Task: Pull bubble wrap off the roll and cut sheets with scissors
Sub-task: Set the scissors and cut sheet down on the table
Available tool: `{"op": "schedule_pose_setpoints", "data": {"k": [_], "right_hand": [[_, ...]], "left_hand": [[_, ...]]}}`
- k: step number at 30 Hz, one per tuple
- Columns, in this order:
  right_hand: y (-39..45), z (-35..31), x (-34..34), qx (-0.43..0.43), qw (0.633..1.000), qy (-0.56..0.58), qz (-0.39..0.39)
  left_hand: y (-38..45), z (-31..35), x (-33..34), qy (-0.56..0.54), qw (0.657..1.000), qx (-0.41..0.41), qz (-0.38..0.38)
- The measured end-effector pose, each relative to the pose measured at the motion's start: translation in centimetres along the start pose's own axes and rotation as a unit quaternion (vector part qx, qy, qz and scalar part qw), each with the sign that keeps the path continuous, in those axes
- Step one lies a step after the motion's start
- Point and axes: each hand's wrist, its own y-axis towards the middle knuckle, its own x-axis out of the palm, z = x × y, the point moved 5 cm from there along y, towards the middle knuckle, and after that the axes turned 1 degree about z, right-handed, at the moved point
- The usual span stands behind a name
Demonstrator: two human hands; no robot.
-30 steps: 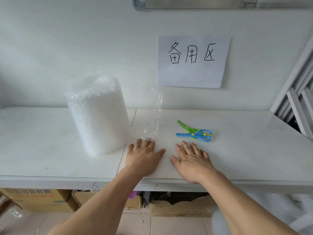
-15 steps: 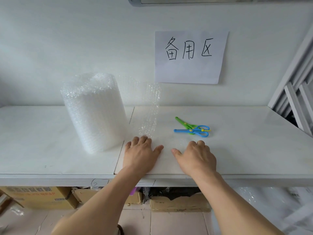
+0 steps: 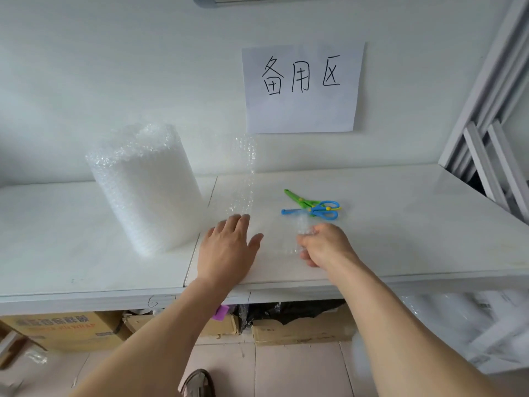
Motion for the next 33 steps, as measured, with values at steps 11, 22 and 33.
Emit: {"op": "schedule_pose_setpoints", "data": {"k": [11,22,33], "right_hand": [[2.5,-1.2,-9.5,-0.023,0.991,0.128,0.042],[12.9,-1.1,-14.3,-0.003,0.984,0.148,0.095],[20.5,0.7,-13.7,-0.002,0.985,-0.068,0.158]], "left_hand": [[6.6,8.2,-0.9,0.056,0.969,0.236,0.036],[17.1,13.1,2.8,0.064,0.963,0.257,0.045],[21.0,13.9,9.0,0.050,0.966,0.255,-0.001]]}}
